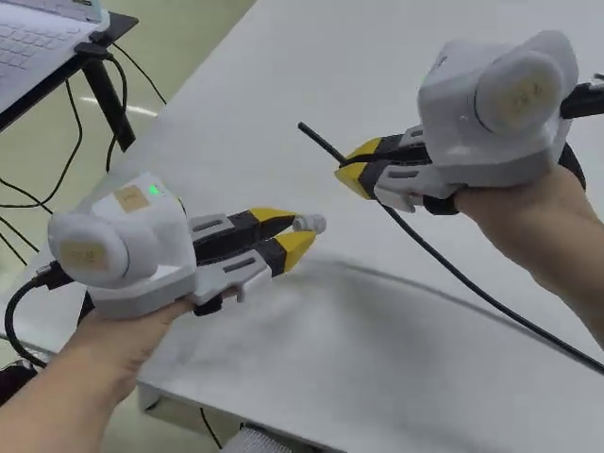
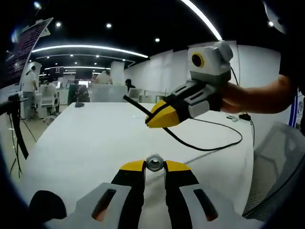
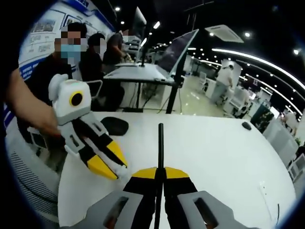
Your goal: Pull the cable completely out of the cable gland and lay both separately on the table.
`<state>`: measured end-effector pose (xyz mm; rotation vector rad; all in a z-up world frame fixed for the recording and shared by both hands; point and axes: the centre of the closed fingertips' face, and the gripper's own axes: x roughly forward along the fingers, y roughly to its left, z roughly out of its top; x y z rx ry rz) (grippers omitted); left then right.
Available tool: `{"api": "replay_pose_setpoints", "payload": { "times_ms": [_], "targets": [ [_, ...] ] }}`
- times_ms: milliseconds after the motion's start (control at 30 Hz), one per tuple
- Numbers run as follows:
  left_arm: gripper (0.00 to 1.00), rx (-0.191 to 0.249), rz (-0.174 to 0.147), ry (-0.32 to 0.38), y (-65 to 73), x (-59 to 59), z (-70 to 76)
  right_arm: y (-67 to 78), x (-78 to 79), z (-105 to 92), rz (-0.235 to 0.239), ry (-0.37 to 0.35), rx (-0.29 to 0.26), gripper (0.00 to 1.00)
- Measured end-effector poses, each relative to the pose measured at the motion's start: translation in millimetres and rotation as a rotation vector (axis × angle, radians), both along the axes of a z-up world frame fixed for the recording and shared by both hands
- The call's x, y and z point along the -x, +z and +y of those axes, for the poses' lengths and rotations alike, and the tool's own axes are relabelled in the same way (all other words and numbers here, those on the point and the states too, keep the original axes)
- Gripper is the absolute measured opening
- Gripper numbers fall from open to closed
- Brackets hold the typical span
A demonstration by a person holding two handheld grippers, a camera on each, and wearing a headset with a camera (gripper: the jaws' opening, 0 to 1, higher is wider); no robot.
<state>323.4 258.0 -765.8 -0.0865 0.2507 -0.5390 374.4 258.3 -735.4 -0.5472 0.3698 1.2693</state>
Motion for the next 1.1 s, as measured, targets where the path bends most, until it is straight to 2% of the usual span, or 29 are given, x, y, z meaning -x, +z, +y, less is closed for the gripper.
{"api": "replay_pose_setpoints", "payload": {
  "times_ms": [33, 67, 100, 133, 200, 233, 267, 333, 367, 433, 500, 533, 567, 600, 633, 667, 700, 767, 800, 833, 867, 900, 933, 967, 1000, 1033, 1100],
  "targets": [
    [0.14, -0.002, 0.002, 0.034, -3.9, -4.1, 5.8, -7.5, -3.9, 7.6, 0.018, -0.003, 0.0, 0.0],
    [0.14, -0.008, 0.017, 0.048, -10.8, -7.7, 9.3, -11.0, -5.3, 9.6, 0.031, -0.011, 0.001, 0.0],
    [0.14, -0.016, 0.018, 0.054, -14.3, -9.9, 10.9, -19.7, -11.6, 14.6, 0.048, -0.04, 0.006, 0.0],
    [0.14, -0.036, 0.012, 0.107, -18.1, -16.4, 20.1, -24.2, -15.2, 18.0, 0.048, -0.047, 0.01, 0.0],
    [0.14, -0.034, 0.02, 0.086, -21.0, -19.1, 17.9, -32.7, -23.5, 23.5, 0.06, -0.08, 0.012, 0.0],
    [0.14, -0.042, 0.013, 0.097, -22.2, -23.6, 19.9, -38.8, -30.3, 27.3, 0.075, -0.107, 0.008, 0.0],
    [0.14, -0.057, 0.017, 0.095, -24.4, -26.6, 20.2, -44.8, -32.1, 29.4, 0.104, -0.123, 0.017, 0.0],
    [0.14, -0.097, 0.014, 0.094, -28.2, -31.0, 21.9, -55.4, -38.0, 33.5, 0.109, -0.134, 0.043, 0.0],
    [0.15, -0.103, 0.02, 0.095, -29.8, -32.3, 22.2, -60.8, -38.5, 34.3, 0.125, -0.136, 0.059, 0.0],
    [0.15, -0.131, 0.017, 0.114, -33.0, -35.3, 26.7, -69.7, -41.4, 35.9, 0.124, -0.147, 0.081, 0.0],
    [0.15, -0.138, 0.037, 0.121, -38.8, -35.8, 28.5, -77.5, -45.5, 36.5, 0.126, -0.162, 0.105, 0.0],
    [0.15, -0.172, 0.038, 0.132, -41.9, -35.9, 31.2, -80.9, -48.1, 37.1, 0.121, -0.17, 0.114, 0.0],
    [0.15, -0.192, 0.037, 0.117, -44.8, -36.4, 30.1, -83.8, -50.0, 36.6, 0.114, -0.176, 0.13, 0.0],
    [0.15, -0.2, 0.051, 0.112, -47.4, -36.3, 29.7, -86.1, -52.6, 35.0, 0.096, -0.185, 0.149, 0.0],
    [0.15, -0.224, 0.049, 0.128, -48.7, -38.0, 32.1, -89.9, -52.4, 37.1, 0.094, -0.181, 0.16, 0.0],
    [0.15, -0.215, 0.044, 0.124, -47.5, -38.6, 30.9, -87.4, -54.6, 37.0, 0.095, -0.209, 0.134, 0.0],
    [0.15, -0.209, 0.051, 0.125, -47.6, -38.6, 30.6, -91.0, -54.2, 40.1, 0.113, -0.201, 0.142, 0.0],
    [0.15, -0.233, 0.043, 0.129, -47.6, -40.3, 30.9, -92.9, -58.1, 42.3, 0.095, -0.198, 0.156, 0.0],
    [0.15, -0.229, 0.044, 0.127, -47.6, -40.1, 30.5, -93.0, -59.1, 41.5, 0.089, -0.201, 0.163, 0.0],
    [0.15, -0.222, 0.055, 0.128, -48.7, -40.2, 30.1, -93.6, -61.2, 41.4, 0.088, -0.207, 0.167, 0.0],
    [0.16, -0.198, 0.122, 0.097, -57.5, -35.2, 23.8, -93.8, -61.6, 40.7, 0.096, -0.218, 0.169, 0.01],
    [0.19, -0.17, 0.105, 0.129, -53.0, -37.9, 26.3, -94.2, -63.0, 40.4, 0.095, -0.224, 0.168, 0.04],
    [0.34, -0.17, 0.097, 0.143, -49.3, -39.2, 28.5, -92.6, -65.2, 38.9, 0.09, -0.237, 0.163, 0.08],
    [0.5, -0.112, 0.069, 0.149, -40.9, -43.8, 25.2, -92.7, -67.8, 36.2, 0.099, -0.258, 0.163, 0.12],
    [0.63, -0.083, 0.061, 0.158, -36.7, -45.9, 25.4, -91.6, -70.3, 33.7, 0.098, -0.278, 0.161, 0.16],
    [0.76, -0.098, 0.069, 0.159, -37.0, -46.3, 28.0, -90.8, -73.6, 29.2, 0.092, -0.298, 0.162, 0.21],
    [0.8, -0.111, 0.073, 0.157, -37.2, -45.5, 28.9, -90.0, -78.1, 21.9, 0.095, -0.329, 0.16, 0.28]
  ]
}}
